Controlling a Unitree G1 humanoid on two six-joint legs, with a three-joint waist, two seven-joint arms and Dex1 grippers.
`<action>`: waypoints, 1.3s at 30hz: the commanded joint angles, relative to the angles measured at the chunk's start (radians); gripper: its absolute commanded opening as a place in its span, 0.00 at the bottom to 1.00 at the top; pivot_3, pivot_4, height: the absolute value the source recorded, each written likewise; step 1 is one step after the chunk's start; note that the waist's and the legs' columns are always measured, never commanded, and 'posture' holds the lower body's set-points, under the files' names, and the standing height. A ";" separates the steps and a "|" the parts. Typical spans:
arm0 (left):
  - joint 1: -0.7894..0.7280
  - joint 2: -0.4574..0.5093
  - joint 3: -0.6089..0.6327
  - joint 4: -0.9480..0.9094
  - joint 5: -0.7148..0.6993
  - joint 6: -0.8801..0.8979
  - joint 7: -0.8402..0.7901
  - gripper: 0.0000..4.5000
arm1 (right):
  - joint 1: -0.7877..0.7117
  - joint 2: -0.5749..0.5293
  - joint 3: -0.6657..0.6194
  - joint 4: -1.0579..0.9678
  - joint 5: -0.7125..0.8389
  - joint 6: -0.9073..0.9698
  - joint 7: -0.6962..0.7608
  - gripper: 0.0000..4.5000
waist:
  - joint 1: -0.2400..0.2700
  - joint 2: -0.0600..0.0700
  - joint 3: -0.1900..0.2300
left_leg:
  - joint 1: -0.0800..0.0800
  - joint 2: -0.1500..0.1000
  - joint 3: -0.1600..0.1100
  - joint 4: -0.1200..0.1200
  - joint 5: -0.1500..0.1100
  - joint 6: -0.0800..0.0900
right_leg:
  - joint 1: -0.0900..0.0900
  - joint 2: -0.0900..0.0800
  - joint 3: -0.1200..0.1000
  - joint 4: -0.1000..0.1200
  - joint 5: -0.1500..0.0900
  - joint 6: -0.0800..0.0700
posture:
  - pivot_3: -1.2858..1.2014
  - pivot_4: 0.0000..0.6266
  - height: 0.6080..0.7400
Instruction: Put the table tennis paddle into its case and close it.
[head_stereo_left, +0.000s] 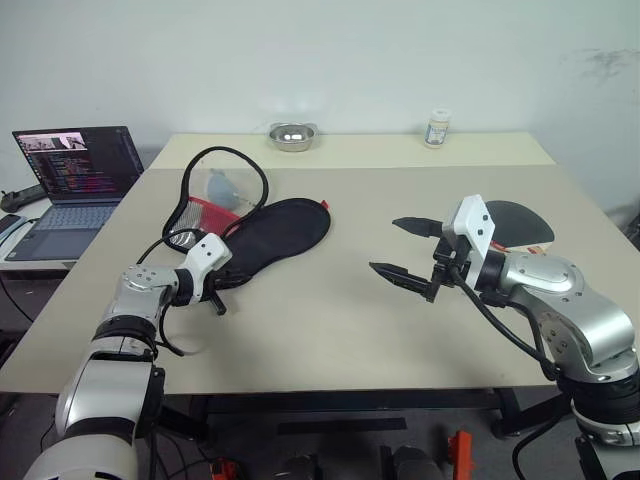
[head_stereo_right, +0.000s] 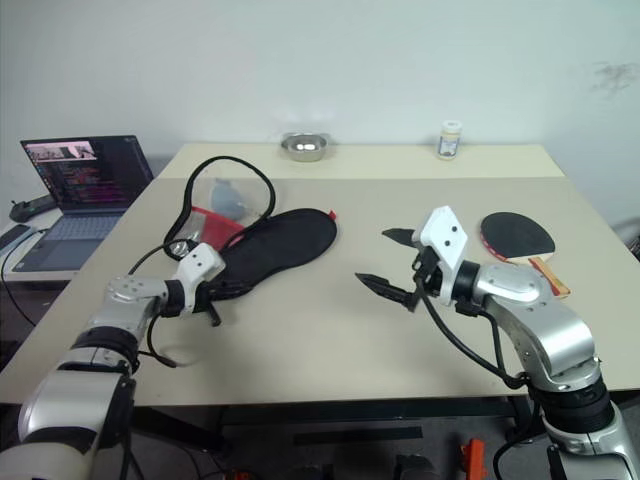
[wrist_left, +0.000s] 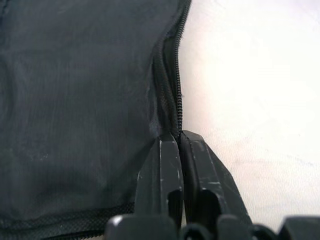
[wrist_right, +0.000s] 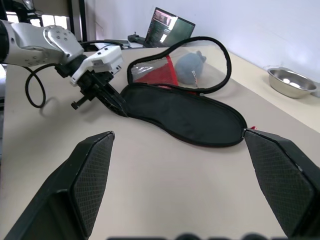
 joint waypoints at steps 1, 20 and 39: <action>0.006 -0.027 0.040 -0.027 -0.040 0.028 -0.019 0.01 | -0.019 -0.012 -0.030 -0.007 -0.009 -0.030 0.000 1.00 | 0.004 0.000 0.000 | 0.000 0.000 0.000 0.000 0.000 0.000 | 0.000 0.000 0.000 0.000 0.000 0.000 | 0.52 0.24 1.00; 0.057 -0.397 -0.044 -0.460 -0.109 0.271 -0.058 0.01 | 0.091 -0.107 -0.083 -0.016 -0.015 -0.048 0.040 1.00 | 0.030 -0.002 0.001 | -0.010 -0.003 -0.001 0.002 0.000 0.000 | -0.006 -0.003 -0.001 -0.003 0.000 0.000 | 0.52 0.24 1.00; 0.162 -0.393 -0.067 -0.782 -0.171 0.394 -0.040 0.86 | 0.108 -0.098 -0.099 -0.007 -0.007 -0.025 0.004 1.00 | 0.029 -0.003 0.001 | -0.010 -0.002 -0.001 0.001 0.001 -0.002 | -0.006 -0.003 0.000 -0.003 0.000 0.000 | 0.52 0.24 1.00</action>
